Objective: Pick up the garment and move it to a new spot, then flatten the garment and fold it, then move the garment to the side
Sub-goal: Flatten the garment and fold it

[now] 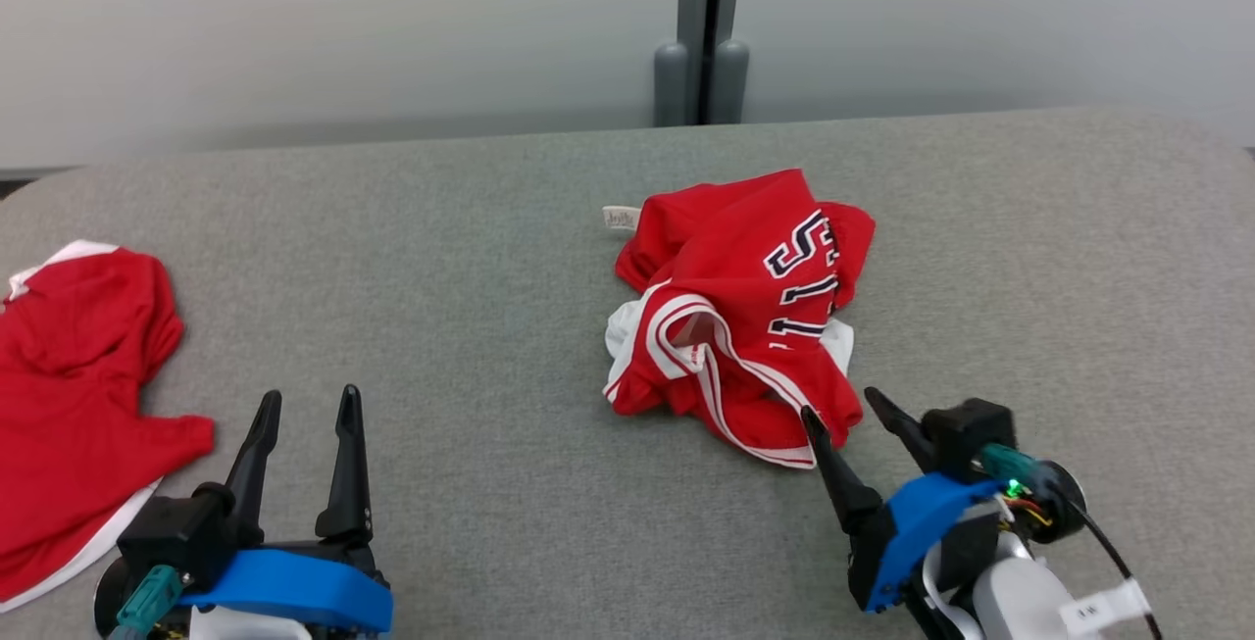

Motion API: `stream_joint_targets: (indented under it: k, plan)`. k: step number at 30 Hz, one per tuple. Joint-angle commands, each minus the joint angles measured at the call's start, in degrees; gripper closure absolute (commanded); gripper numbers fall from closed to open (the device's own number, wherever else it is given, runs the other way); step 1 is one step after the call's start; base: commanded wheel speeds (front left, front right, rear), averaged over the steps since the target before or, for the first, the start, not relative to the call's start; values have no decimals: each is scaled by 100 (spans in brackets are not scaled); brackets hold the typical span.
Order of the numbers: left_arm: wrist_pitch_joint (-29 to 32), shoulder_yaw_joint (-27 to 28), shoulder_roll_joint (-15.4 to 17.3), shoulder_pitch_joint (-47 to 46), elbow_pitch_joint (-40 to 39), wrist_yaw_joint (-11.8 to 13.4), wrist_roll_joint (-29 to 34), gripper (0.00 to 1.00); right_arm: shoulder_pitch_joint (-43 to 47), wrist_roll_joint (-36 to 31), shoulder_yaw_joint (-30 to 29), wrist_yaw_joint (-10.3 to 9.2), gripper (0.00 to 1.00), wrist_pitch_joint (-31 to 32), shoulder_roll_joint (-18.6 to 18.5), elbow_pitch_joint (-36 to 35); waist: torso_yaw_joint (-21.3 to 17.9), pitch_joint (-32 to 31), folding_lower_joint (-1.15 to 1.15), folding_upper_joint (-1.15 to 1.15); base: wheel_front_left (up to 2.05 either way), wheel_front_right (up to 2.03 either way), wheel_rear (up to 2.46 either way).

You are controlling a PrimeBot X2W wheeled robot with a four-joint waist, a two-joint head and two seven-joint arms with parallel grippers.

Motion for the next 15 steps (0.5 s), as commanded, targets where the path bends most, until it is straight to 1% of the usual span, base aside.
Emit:
stream_joint_targets:
  k: [1, 4, 8, 12, 13, 14, 15]
  plan:
    - [11, -9, 6, -123, -6, -11, 27, 0, -200, -155, 66, 3, 0, 96, -22, 208, 124, 138, 0, 0, 0, 0, 0]
    - [5, -51, -5, -225, -3, -41, 43, 0, -509, -547, 147, 3, 0, 242, -22, 700, 220, 260, 0, 0, 0, 0, 0]
    - [-10, -106, -38, -347, 34, -80, 38, 0, -809, -1009, -4, 2, 0, 363, -23, 1359, 352, 355, 0, 0, 0, 0, 0]
    - [-12, -151, -40, -423, 95, -123, 44, 0, -1014, -1154, -128, 3, 0, 387, -21, 1906, 451, 348, 0, 0, 0, 0, 0]
    - [-18, -162, -42, -437, 114, -132, 44, 0, -1038, -1088, -117, 3, 66, 356, -20, 2011, 471, 337, 0, 0, 0, 0, 0]
    - [-30, -169, -44, -451, 130, -140, 41, 0, -1066, -1028, -105, 3, 100, 336, -19, 2095, 490, 322, 0, 0, 0, 0, 0]
    - [-31, -182, -48, -458, 154, -144, 36, 0, -1149, -908, -94, 3, 100, 277, -19, 2125, 505, 302, 0, 0, 0, 0, 0]
